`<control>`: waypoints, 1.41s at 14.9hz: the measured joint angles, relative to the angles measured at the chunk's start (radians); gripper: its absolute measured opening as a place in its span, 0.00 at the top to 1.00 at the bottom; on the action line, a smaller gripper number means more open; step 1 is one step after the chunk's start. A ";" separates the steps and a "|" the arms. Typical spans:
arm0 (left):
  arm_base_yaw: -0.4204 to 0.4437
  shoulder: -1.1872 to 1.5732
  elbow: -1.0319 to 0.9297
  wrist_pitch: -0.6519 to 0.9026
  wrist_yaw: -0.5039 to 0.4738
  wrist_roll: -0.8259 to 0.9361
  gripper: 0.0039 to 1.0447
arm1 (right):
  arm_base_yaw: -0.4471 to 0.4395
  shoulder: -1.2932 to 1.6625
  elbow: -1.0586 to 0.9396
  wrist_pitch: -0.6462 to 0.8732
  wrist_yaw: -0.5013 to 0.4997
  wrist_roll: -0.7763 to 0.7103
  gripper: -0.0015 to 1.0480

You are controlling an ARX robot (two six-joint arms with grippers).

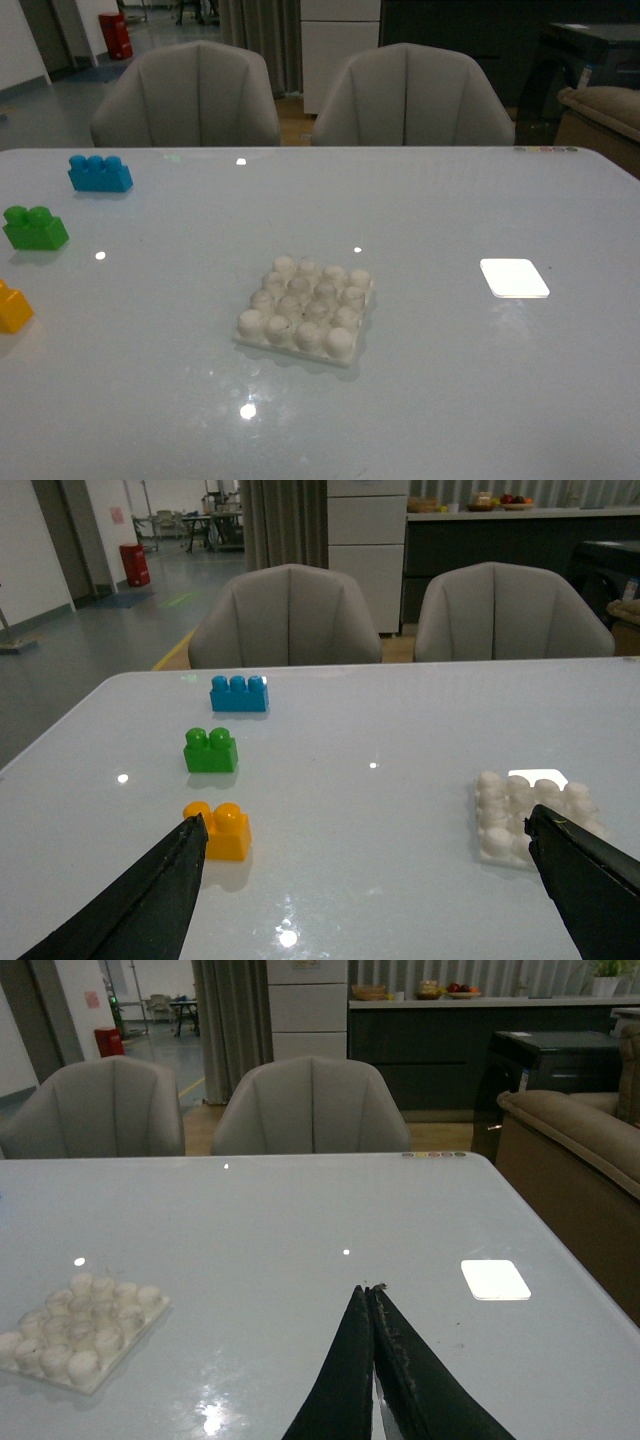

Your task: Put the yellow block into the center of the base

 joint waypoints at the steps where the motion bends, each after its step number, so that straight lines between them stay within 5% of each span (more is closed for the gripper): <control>1: 0.000 0.000 0.000 0.000 0.000 0.000 0.06 | 0.000 -0.021 0.000 -0.019 0.000 0.000 0.98; 10: 0.000 0.000 0.000 0.000 0.000 0.000 0.06 | 0.000 -0.129 0.000 -0.135 0.000 0.000 0.98; 11: 0.000 0.000 0.000 -0.001 0.000 0.000 0.06 | 0.000 -0.296 0.001 -0.296 0.000 0.000 0.98; 13: 0.000 0.000 0.000 0.000 0.000 0.000 0.06 | 0.000 -0.293 0.001 -0.305 0.002 0.000 0.98; 14: 0.000 0.000 0.000 0.000 0.000 0.000 0.06 | 0.000 -0.293 0.001 -0.305 0.002 0.000 0.93; 18: 0.000 0.000 0.000 0.000 0.000 0.000 0.06 | 0.000 -0.293 0.001 -0.305 0.002 0.000 0.39; 20: -0.032 0.127 0.087 -0.209 -0.104 -0.064 0.06 | 0.000 -0.293 0.001 -0.305 0.002 0.000 0.16; 21: -0.012 0.189 0.113 -0.176 -0.102 -0.078 0.06 | 0.000 -0.293 0.001 -0.305 0.001 0.000 0.05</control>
